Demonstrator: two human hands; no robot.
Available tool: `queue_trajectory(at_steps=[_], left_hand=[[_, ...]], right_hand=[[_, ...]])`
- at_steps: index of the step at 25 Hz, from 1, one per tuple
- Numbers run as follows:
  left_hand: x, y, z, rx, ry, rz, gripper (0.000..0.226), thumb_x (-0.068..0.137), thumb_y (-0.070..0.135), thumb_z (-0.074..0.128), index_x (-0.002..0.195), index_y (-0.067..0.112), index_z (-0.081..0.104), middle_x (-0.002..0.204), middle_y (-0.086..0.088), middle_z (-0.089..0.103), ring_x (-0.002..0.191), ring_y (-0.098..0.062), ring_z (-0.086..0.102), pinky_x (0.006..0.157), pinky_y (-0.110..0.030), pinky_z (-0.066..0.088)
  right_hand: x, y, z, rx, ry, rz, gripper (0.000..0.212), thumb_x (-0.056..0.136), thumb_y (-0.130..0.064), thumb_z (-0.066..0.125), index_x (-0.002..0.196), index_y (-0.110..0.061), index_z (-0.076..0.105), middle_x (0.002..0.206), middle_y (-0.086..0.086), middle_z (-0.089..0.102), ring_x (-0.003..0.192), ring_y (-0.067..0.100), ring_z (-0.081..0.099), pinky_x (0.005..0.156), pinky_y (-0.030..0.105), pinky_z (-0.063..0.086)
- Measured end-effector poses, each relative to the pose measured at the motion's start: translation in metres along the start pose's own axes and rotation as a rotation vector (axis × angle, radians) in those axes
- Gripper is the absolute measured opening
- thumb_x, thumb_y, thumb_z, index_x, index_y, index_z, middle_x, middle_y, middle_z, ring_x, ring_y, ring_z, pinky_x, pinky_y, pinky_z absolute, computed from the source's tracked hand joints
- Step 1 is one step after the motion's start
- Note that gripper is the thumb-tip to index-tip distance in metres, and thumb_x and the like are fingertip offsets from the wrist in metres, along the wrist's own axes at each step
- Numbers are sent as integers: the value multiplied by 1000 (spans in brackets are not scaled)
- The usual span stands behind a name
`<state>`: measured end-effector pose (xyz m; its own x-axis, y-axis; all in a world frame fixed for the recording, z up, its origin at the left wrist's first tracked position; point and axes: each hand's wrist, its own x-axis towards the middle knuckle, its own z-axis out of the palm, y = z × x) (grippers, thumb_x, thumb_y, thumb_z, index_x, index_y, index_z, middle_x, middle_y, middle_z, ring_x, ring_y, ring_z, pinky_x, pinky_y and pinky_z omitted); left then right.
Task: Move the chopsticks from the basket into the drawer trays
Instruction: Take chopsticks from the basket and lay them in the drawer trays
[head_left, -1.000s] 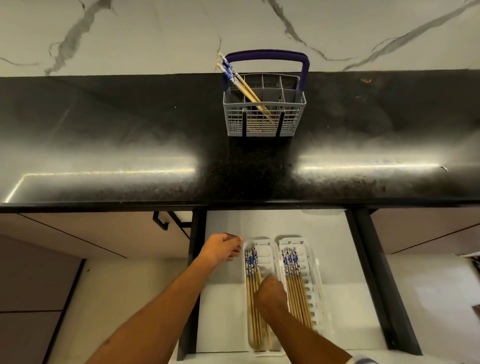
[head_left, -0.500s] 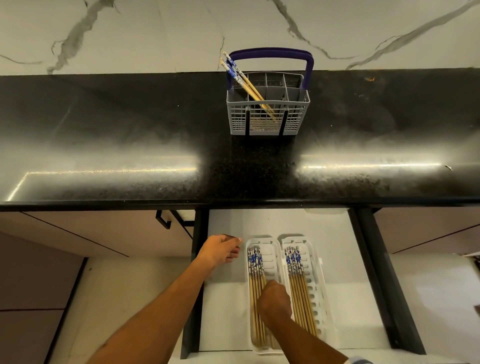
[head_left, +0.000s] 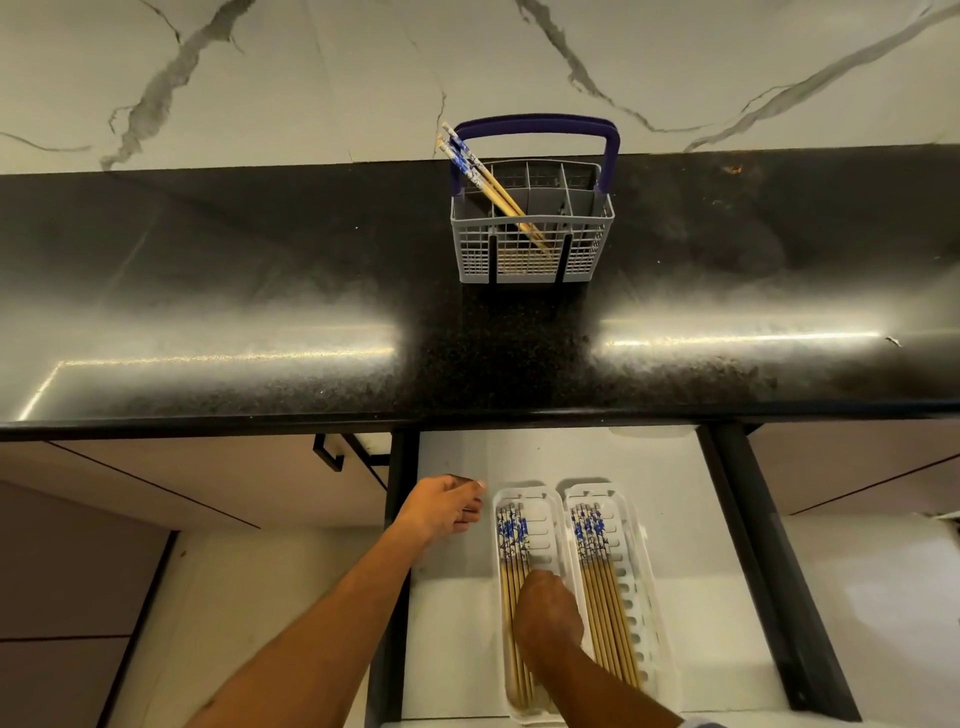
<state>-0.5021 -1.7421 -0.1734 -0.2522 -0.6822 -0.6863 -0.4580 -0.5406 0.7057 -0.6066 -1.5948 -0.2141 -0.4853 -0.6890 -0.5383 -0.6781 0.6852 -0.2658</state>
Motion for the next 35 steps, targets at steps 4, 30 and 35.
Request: queue_trajectory(at_steps=[4, 30, 35], left_hand=[[-1, 2, -2, 5, 4, 5, 27, 94, 31, 65, 111, 11, 66, 105, -8, 73, 97, -20, 71, 91, -35, 58], [-1, 298, -95, -91, 382, 581, 7, 92, 22, 66, 90, 17, 71, 88, -8, 76, 81, -19, 72, 84, -39, 61], [34, 323, -77, -121, 517, 504, 22, 93, 27, 65, 74, 18, 71, 83, -11, 75, 71, -17, 66, 82, -43, 62]], right_hand=[[-3, 5, -1, -79, 7, -77, 29, 102, -20, 49, 129, -13, 55, 123, 0, 66, 108, 13, 67, 87, 22, 55], [67, -168, -377, 119, 550, -740, 19, 100, -32, 53, 106, -21, 68, 85, -5, 65, 66, 7, 58, 59, 24, 46], [102, -187, -379, 65, 535, -706, 21, 100, -34, 51, 104, -22, 67, 88, -4, 67, 73, 12, 64, 69, 34, 60]])
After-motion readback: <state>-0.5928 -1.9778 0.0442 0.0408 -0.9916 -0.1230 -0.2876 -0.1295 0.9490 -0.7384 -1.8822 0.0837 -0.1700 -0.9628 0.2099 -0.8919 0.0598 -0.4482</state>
